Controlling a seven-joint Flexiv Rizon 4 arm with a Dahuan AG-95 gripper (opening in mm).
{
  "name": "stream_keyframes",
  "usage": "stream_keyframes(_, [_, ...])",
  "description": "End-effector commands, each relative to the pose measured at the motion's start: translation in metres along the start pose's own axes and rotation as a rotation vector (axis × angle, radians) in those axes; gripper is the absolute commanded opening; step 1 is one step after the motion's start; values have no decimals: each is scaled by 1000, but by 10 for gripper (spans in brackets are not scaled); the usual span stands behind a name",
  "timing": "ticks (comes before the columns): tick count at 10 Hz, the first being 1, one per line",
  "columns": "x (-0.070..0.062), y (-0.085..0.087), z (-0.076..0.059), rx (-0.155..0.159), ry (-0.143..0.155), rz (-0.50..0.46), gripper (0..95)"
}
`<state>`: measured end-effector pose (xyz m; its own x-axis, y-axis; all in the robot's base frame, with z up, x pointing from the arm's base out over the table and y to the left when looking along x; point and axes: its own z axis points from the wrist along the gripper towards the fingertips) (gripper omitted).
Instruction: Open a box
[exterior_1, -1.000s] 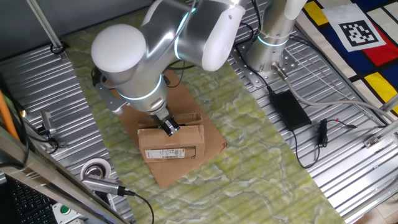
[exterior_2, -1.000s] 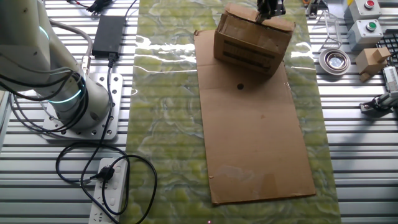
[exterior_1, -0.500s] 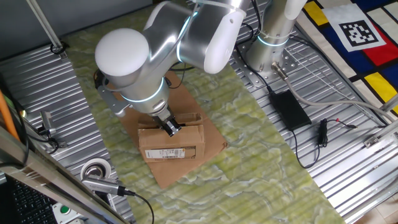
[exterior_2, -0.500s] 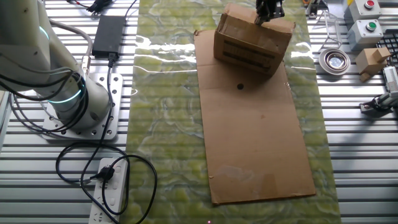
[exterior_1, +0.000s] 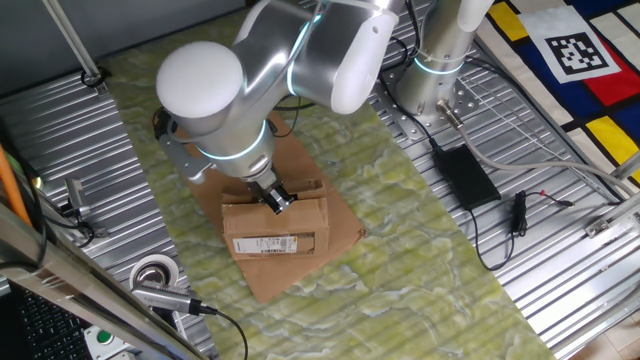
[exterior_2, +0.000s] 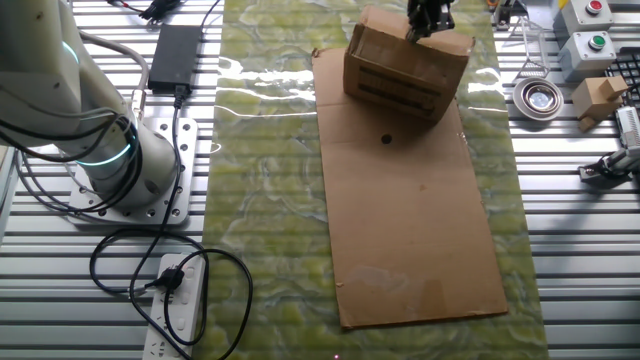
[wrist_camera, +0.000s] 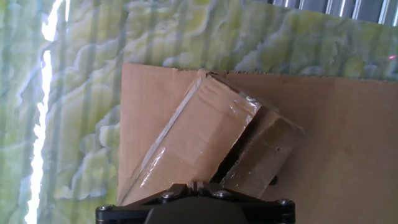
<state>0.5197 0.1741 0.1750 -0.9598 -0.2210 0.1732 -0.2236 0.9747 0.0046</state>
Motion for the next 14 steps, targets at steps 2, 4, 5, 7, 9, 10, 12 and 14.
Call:
stream_keyframes(2, [1,-4,-2,0,9,-13,0])
stream_keyframes(4, [3,-6,-4,0,17,-21,0])
stream_keyframes(5, [3,-8,-5,0,23,-26,0])
stream_keyframes(7, [6,-13,-7,0,29,-43,0])
stream_keyframes(9, [9,-17,-9,-1,39,-56,0])
stream_keyframes(10, [10,-18,-9,-2,46,-60,0])
stream_keyframes(12, [14,-22,-10,1,53,-75,0])
stream_keyframes(14, [18,-25,-8,3,55,-85,0])
